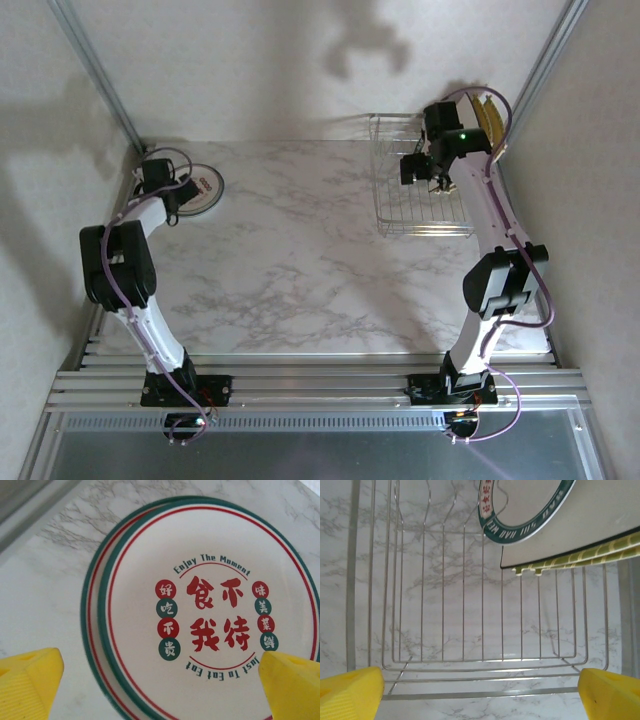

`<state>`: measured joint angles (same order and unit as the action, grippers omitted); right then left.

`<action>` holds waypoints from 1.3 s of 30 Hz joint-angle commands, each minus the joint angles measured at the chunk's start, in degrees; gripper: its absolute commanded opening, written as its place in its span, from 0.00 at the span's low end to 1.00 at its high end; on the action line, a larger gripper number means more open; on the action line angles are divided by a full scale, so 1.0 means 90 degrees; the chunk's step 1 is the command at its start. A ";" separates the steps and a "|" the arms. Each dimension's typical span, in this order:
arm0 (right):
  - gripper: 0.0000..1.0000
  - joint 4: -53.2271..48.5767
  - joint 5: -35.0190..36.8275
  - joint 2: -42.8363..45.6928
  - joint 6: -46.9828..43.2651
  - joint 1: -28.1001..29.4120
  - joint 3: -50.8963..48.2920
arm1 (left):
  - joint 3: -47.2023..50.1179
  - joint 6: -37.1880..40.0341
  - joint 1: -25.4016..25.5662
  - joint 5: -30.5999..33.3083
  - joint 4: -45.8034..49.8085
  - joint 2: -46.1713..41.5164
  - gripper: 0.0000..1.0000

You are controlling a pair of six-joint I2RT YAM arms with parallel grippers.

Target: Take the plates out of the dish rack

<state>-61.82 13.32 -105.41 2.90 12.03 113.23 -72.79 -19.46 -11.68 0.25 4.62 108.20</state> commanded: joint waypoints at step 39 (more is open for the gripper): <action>0.99 0.0884 0.0441 -0.3664 -0.0751 -0.0954 0.3747 | -0.1584 0.1382 0.1849 -0.0039 0.3500 -0.0757 1.00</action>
<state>-56.29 14.20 -137.12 -2.76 3.22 145.84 -87.09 -8.01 4.54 -1.65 34.37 100.99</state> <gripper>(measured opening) 0.988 0.996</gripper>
